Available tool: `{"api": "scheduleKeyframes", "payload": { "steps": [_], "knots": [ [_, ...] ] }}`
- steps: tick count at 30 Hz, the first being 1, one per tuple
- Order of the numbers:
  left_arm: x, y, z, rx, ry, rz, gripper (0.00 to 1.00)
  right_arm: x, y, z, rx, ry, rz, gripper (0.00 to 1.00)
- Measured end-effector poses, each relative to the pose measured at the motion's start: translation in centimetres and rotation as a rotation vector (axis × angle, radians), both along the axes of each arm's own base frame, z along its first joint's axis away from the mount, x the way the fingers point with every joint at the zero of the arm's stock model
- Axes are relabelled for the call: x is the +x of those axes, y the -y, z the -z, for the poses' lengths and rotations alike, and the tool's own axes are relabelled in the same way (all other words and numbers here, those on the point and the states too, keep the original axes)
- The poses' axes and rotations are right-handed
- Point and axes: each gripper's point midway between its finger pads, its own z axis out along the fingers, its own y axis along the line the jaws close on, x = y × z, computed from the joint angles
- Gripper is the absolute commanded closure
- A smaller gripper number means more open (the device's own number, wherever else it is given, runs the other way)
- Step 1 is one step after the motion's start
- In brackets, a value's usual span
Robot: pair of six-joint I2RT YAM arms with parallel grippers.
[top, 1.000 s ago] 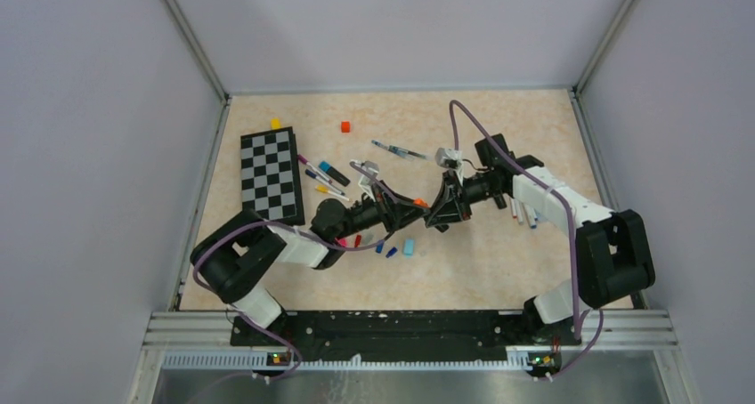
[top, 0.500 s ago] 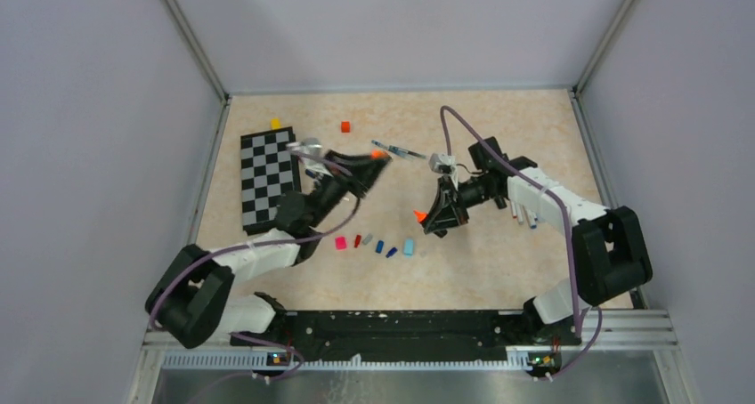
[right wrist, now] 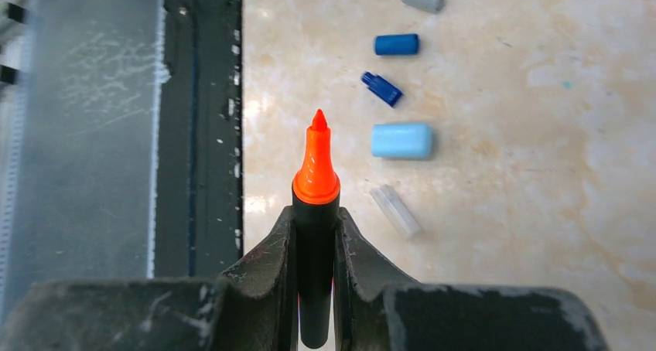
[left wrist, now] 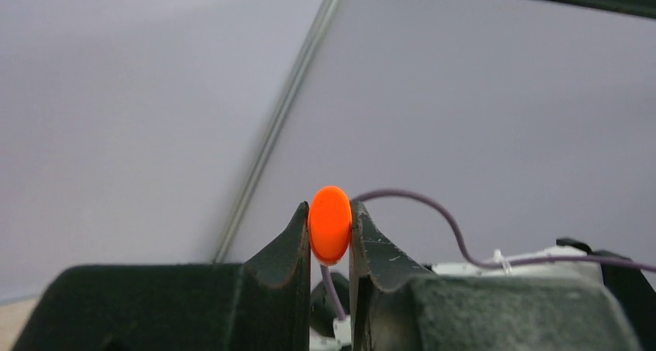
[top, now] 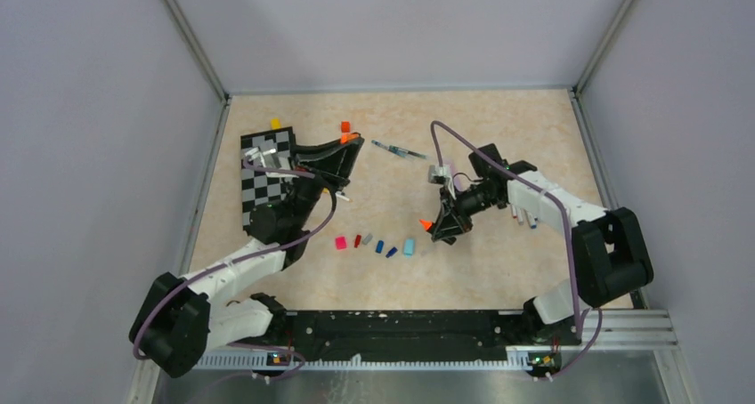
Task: Open the pen caps
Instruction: Open the pen cap from the pen, then place the pen at the center of the board.
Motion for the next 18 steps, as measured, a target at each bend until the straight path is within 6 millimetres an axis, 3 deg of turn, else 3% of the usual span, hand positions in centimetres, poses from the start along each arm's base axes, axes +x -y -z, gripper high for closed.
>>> {"api": "scheduleKeyframes", "payload": {
  "steps": [4,8,12,18],
  "knots": [
    [-0.6,2.0,2.6,0.13,-0.088,0.095,1.0,2.1,1.5,0.0,-0.067,0.095,0.099,1.0],
    [-0.6,4.1,7.3,0.29,-0.241,0.192,1.0,5.5,4.2,0.4,-0.12,0.114,0.291,1.0],
    [-0.9,6.1,13.1,0.44,-0.418,0.269,1.0,7.9,6.1,1.9,-0.194,0.094,0.46,1.0],
    [-0.6,7.2,22.8,0.659,-0.688,0.251,1.0,10.2,6.5,2.7,-0.226,0.055,0.634,0.99]
  ]
}}
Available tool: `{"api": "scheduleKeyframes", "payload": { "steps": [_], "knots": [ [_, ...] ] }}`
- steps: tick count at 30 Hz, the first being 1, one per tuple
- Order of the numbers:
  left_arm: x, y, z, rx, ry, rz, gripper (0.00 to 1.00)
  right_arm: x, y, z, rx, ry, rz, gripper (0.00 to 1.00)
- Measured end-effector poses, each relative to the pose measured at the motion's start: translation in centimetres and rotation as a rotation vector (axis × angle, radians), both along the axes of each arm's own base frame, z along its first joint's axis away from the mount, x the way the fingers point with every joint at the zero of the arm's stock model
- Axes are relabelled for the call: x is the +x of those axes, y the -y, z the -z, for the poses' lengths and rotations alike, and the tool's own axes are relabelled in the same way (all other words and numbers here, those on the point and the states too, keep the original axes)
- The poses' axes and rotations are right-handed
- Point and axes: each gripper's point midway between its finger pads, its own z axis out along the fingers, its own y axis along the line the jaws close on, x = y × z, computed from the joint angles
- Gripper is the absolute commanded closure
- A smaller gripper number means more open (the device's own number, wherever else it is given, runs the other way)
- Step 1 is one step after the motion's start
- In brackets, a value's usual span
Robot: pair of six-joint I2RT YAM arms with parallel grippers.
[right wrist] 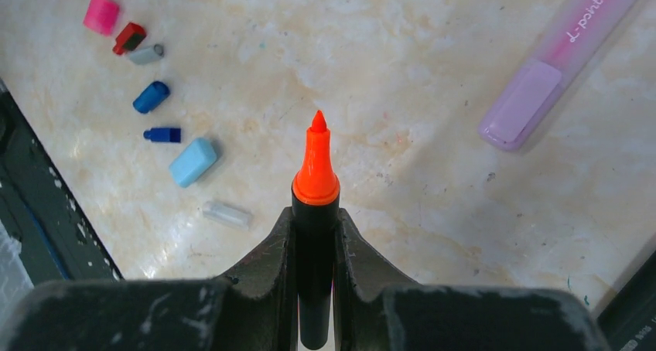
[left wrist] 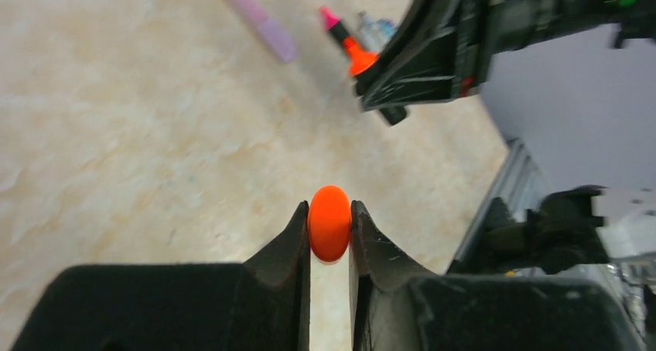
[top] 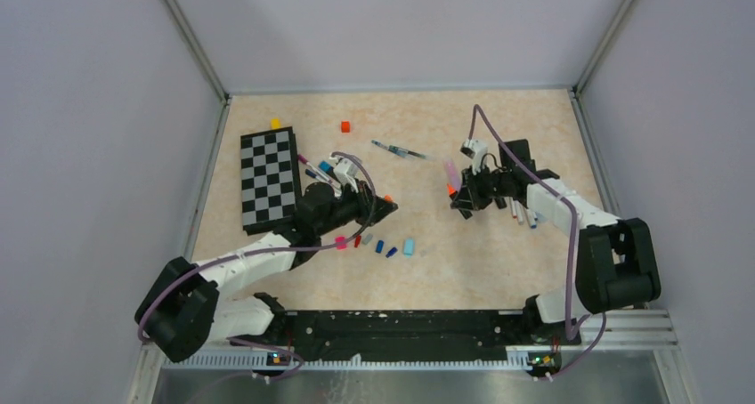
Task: Open the pen caps
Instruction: Place the pen at the center of the board, then place the pen cap at the center of the board.
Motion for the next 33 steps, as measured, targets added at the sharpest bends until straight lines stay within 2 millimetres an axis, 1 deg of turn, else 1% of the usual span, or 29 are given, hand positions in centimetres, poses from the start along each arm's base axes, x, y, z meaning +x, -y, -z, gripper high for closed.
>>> {"api": "scheduleKeyframes", "payload": {
  "steps": [2,4,6,9,12,13,15,17,20,23,28,33],
  "knots": [
    [0.6,-0.5,2.5,0.077,-0.054,-0.037,1.0,0.3,-0.1,0.2,0.017,-0.017,0.045,0.98],
    [1.3,-0.9,4.4,0.15,-0.094,-0.077,1.0,0.4,-0.4,0.3,0.042,-0.034,0.072,0.98],
    [2.3,-1.4,5.6,0.219,-0.119,-0.118,1.0,0.4,-0.8,0.4,0.076,-0.069,0.099,0.97],
    [4.1,-1.7,6.5,0.303,-0.139,-0.177,1.0,0.8,-1.8,0.7,0.113,-0.112,0.126,0.92],
    [6.3,-2.0,7.5,0.386,-0.163,-0.245,1.0,1.1,-3.6,1.8,0.124,-0.189,0.143,0.9],
    [7.0,-2.1,8.1,0.421,-0.179,-0.269,1.0,1.3,-4.3,2.0,0.127,-0.217,0.145,0.9],
    [7.8,-2.4,9.4,0.48,-0.212,-0.297,1.0,2.1,-6.0,2.3,0.14,-0.256,0.145,0.88],
    [8.2,-2.8,10.8,0.537,-0.246,-0.317,1.0,3.1,-7.4,2.4,0.155,-0.279,0.145,0.86],
    [8.2,-3.7,12.9,0.607,-0.288,-0.334,0.98,4.4,-9.2,2.8,0.163,-0.298,0.147,0.85],
    [8.1,-4.3,14.3,0.65,-0.315,-0.342,0.96,4.7,-9.6,3.6,0.143,-0.309,0.162,0.82],
    [8.7,-4.0,15.3,0.678,-0.337,-0.344,0.91,4.9,-9.4,4.9,0.093,-0.318,0.202,0.77],
    [8.8,-4.4,16.0,0.701,-0.354,-0.357,0.77,5.7,-8.6,6.1,0.029,-0.304,0.26,0.72]
  ]
}}
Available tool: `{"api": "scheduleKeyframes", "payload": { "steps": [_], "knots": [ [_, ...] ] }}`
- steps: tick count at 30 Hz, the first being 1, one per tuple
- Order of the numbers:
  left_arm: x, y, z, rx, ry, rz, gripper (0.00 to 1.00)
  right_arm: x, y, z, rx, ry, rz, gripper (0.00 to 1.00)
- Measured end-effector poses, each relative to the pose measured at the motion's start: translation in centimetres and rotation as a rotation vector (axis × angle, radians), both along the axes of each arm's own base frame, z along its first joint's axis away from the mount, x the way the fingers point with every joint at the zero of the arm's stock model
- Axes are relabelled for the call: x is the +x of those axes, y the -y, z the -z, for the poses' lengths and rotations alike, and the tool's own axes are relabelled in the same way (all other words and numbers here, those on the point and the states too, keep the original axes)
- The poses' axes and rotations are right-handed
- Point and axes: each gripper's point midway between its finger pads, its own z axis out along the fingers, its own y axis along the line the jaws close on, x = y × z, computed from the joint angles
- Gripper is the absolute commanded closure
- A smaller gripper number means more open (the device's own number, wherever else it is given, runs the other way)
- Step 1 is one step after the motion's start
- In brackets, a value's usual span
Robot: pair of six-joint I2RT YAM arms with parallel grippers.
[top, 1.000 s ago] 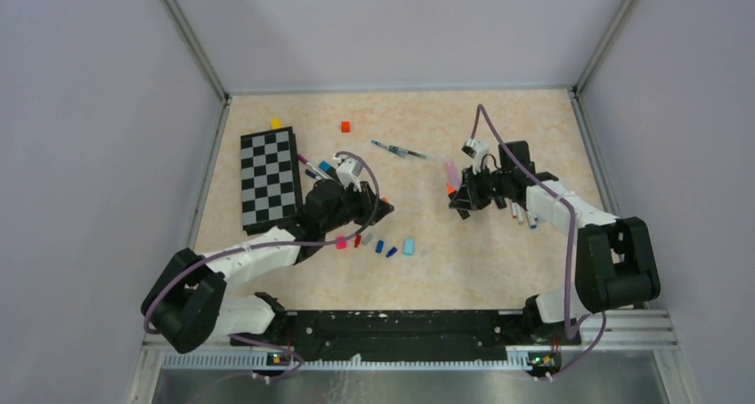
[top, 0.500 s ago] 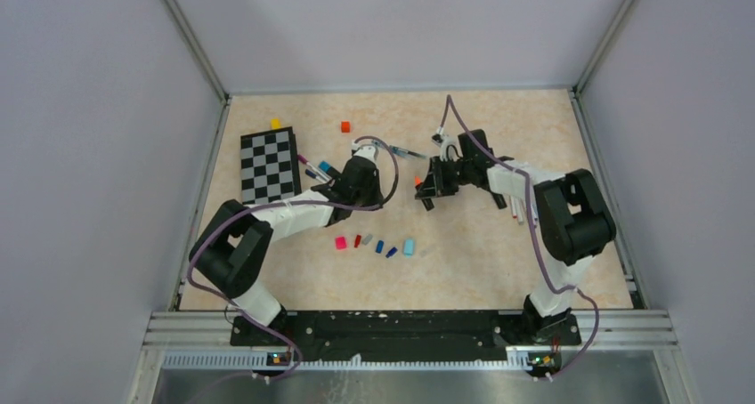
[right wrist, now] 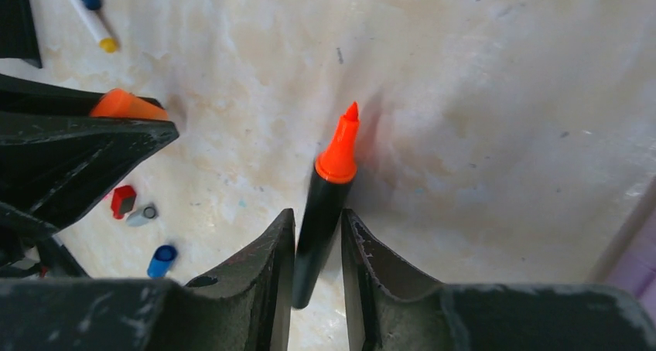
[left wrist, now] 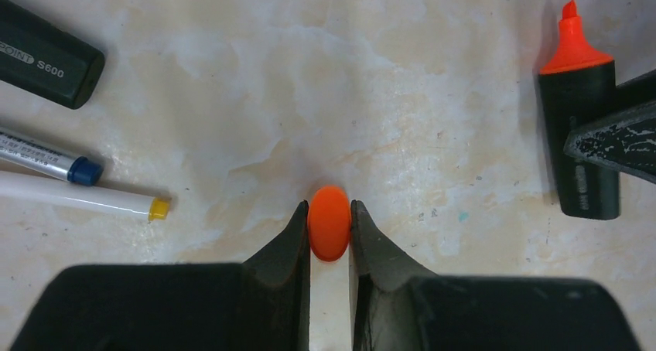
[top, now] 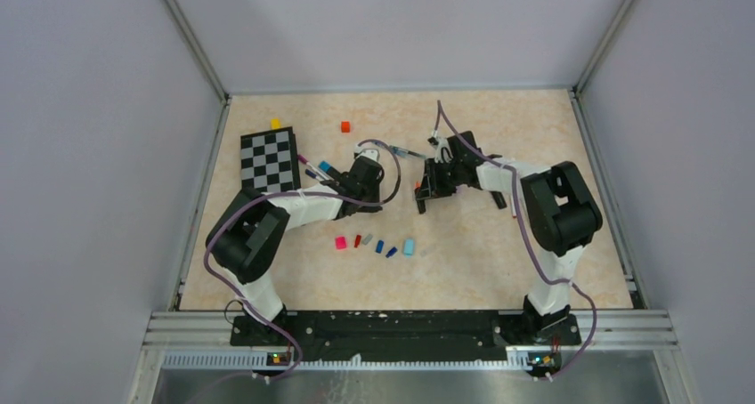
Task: Open the pen caps
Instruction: Place the pen cap at the center of the board.
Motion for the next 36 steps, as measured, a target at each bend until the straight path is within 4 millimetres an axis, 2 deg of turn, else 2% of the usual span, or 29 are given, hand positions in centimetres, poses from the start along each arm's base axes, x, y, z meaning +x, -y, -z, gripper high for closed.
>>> {"api": "scheduleKeyframes", "payload": {
  "steps": [6,9,10,13,17,20,22,24,26,29,34,36],
  "knots": [
    [-0.1,-0.1,0.1,0.0,-0.007,-0.011,0.64,0.8,0.7,0.3,-0.052,0.017,0.034,0.69],
    [-0.1,-0.1,0.1,-0.003,-0.009,-0.015,0.61,1.0,0.9,0.3,-0.065,0.025,0.031,0.68],
    [-0.1,-0.1,0.1,-0.004,-0.009,-0.016,0.56,1.0,0.9,0.3,-0.069,0.029,0.028,0.68],
    [0.0,-0.1,0.0,-0.004,-0.008,-0.015,0.54,1.1,1.1,0.0,-0.081,0.046,0.01,0.67],
    [-0.2,-0.1,-0.1,-0.002,-0.011,-0.015,0.49,0.8,1.4,-1.2,-0.091,0.085,-0.031,0.66],
    [-0.4,-0.4,-0.6,0.003,-0.011,-0.011,0.4,0.9,1.7,-2.9,-0.089,0.137,-0.094,0.65],
    [-0.5,-0.4,-1.5,-0.003,0.003,-0.004,0.35,1.1,2.0,-4.1,-0.082,0.183,-0.152,0.59],
    [-0.5,-0.4,-3.0,-0.019,0.038,0.009,0.29,1.3,2.3,-4.9,-0.08,0.215,-0.202,0.58],
    [-0.7,-0.5,-4.8,-0.043,0.083,0.028,0.24,1.5,3.1,-5.2,-0.09,0.236,-0.243,0.51],
    [-1.3,-0.8,-7.1,-0.088,0.151,0.052,0.19,1.6,4.4,-5.1,-0.116,0.245,-0.268,0.49],
    [-2.8,-1.7,-9.9,-0.146,0.263,0.081,0.02,2.2,6.1,-4.8,-0.182,0.255,-0.267,0.49],
    [-3.2,-2.0,-10.6,-0.164,0.294,0.092,0.01,2.9,6.5,-5.0,-0.214,0.272,-0.257,0.49]
  ]
}}
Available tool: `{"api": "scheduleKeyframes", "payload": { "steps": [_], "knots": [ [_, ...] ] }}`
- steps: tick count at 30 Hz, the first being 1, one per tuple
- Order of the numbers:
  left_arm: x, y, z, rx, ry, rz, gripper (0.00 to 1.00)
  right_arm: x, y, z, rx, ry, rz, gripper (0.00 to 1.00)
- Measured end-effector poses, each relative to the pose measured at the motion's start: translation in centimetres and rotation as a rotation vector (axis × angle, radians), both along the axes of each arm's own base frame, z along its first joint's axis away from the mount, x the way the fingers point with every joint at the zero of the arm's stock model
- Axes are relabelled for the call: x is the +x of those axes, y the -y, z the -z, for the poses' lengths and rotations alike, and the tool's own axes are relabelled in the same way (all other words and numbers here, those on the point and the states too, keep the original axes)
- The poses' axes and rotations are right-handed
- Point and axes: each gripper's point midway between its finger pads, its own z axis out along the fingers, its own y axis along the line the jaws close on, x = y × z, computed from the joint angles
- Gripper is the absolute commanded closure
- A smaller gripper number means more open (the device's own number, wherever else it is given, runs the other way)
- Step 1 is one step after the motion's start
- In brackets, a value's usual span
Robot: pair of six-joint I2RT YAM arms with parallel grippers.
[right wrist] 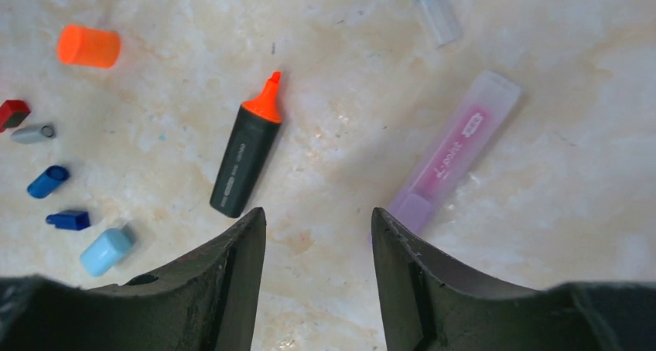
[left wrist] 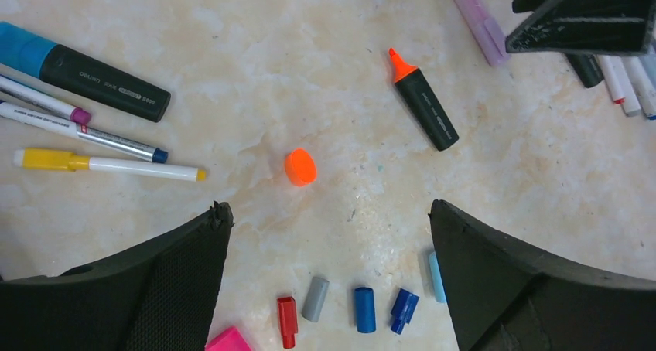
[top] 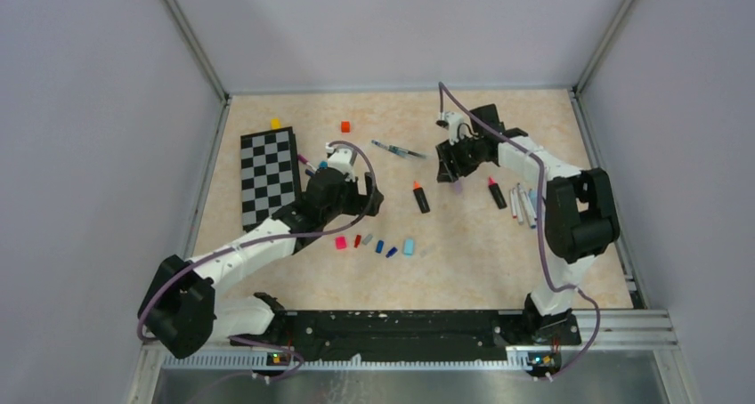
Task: Open the pen caps
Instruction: Place the pen cap at the center of the board, then pick up the pen from the center of the board.
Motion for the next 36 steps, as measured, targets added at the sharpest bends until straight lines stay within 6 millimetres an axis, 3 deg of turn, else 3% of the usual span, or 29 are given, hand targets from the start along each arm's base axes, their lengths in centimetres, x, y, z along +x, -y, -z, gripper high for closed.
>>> {"api": "scheduleKeyframes", "payload": {
  "steps": [5,9,14,23,27,31,33,36],
  "knots": [
    [-1.4,-1.0,-0.3,-0.052,0.048,-0.002,0.01,3.5,0.9,-0.2,-0.081,0.052,0.073,0.47],
    [-2.8,-2.0,0.8,-0.075,0.042,-0.012,0.01,5.7,2.2,1.3,-0.176,0.064,0.174,0.47],
    [-4.0,-2.3,1.1,-0.121,0.042,-0.007,0.01,6.0,3.6,4.1,-0.264,0.014,0.272,0.49],
    [-4.0,-1.7,0.2,-0.175,0.058,0.002,0.01,5.8,3.7,5.5,-0.282,-0.024,0.329,0.58],
    [-4.2,-1.5,-0.1,-0.188,0.06,0.014,0.01,6.2,3.5,5.7,-0.298,-0.005,0.335,0.73],
    [-4.5,-0.9,-1.6,-0.233,0.094,0.054,0.01,6.3,3.6,5.7,-0.305,0.005,0.34,0.93],
    [-4.8,-0.4,-2.6,-0.266,0.119,0.088,0.01,6.4,3.6,5.7,-0.308,0.007,0.341,0.99],
    [-5.5,0.7,-3.5,-0.315,0.142,0.162,0.01,6.4,3.6,5.6,-0.304,0.01,0.342,1.0]
  ]
}}
